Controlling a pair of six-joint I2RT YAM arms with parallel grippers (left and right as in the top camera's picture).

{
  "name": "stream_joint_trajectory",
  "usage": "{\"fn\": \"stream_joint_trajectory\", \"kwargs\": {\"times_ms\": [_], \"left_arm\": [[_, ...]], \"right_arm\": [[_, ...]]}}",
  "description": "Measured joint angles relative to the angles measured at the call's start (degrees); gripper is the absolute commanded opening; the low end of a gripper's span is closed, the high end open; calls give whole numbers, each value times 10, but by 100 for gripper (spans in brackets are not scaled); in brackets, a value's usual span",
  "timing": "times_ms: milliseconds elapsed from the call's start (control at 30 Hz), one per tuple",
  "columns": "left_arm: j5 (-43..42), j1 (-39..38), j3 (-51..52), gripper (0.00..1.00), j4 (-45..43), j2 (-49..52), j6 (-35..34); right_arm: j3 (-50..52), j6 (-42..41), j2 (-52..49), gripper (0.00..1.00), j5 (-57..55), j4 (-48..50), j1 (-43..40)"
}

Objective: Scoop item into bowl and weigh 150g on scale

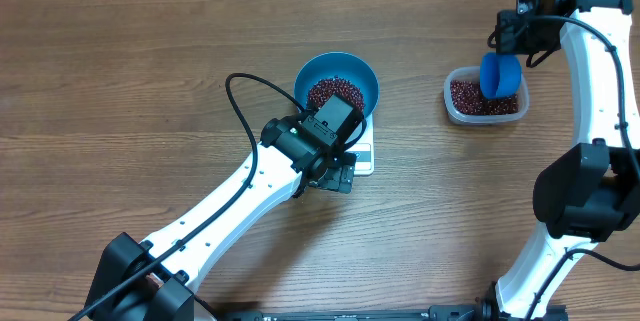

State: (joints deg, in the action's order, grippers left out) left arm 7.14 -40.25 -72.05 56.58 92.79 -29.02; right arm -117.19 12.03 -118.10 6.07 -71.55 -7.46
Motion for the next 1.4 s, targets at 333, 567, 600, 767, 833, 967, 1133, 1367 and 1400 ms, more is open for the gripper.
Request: {"fn": "stream_joint_trajectory", "kwargs": {"times_ms": [333,567,600,767,833,967,1133,1367,1400], "left_arm": [[0,0,0,100,0,0,0],[0,0,0,100,0,0,0],[0,0,0,100,0,0,0],[0,0,0,100,0,0,0],[0,0,0,100,0,0,0],[0,0,0,100,0,0,0],[0,0,0,100,0,0,0],[0,0,0,100,0,0,0],[0,0,0,100,0,0,0]], "right_arm": [[45,0,0,5,-8,16,0],[73,0,0,15,-10,17,0],[74,0,0,17,-10,17,0],[79,0,0,17,-10,19,0],[85,0,0,17,-10,19,0],[97,0,0,17,-10,8,0],[99,0,0,13,-22,-7,0],[99,0,0,14,-35,5,0],[99,0,0,16,-35,8,0]]}}
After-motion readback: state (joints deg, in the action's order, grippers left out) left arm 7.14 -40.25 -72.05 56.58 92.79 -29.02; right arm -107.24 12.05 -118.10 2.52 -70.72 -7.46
